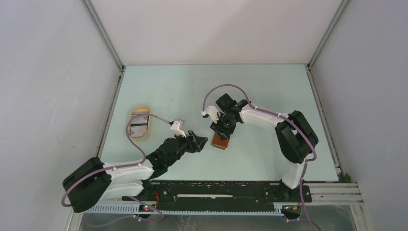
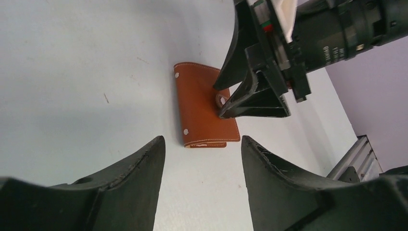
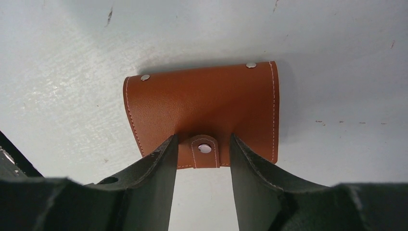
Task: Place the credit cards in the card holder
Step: Open the card holder at the center of the board.
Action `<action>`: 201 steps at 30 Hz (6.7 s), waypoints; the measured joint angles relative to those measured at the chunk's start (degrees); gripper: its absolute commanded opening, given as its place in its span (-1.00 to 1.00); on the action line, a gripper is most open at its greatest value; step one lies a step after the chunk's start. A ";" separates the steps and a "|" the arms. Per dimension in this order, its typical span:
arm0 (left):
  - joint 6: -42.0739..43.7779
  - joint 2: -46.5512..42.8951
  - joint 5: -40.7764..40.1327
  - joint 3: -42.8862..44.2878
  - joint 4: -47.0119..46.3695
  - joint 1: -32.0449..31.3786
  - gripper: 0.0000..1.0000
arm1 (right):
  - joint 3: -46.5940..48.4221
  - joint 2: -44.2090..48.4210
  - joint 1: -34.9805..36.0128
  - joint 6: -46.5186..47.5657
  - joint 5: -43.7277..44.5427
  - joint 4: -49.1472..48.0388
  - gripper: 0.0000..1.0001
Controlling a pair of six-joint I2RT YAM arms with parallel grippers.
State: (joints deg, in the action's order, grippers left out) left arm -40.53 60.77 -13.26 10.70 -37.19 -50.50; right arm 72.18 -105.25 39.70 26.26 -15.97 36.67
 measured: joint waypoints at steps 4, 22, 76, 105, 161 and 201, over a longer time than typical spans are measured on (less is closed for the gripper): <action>-1.55 4.79 0.70 0.00 -2.64 0.00 0.21 | 0.02 -0.07 0.09 0.13 0.85 0.04 -0.06; -4.79 14.10 3.23 0.00 -8.20 0.00 -0.18 | 0.59 -0.15 1.14 2.23 1.49 0.81 -0.97; 23.06 24.06 11.58 15.74 1.22 -3.58 0.24 | -7.21 13.31 -8.41 15.61 -25.77 3.96 -1.00; 5.79 22.03 9.22 8.11 -9.51 -3.63 -1.00 | -24.76 26.21 -9.86 42.40 -15.02 3.65 -0.27; -20.11 32.98 -1.79 -1.64 -33.70 -8.41 -1.00 | -20.02 14.16 1.88 16.63 -4.20 -13.97 0.04; -26.01 39.04 -4.74 -5.07 -41.31 -8.52 -0.99 | -16.94 12.41 -4.17 22.27 -8.26 -2.10 0.02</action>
State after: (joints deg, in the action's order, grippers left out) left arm -66.54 99.81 -18.00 5.63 -78.50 -59.02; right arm 55.24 -92.84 35.53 48.53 -24.23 34.57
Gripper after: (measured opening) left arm 0.017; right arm 0.523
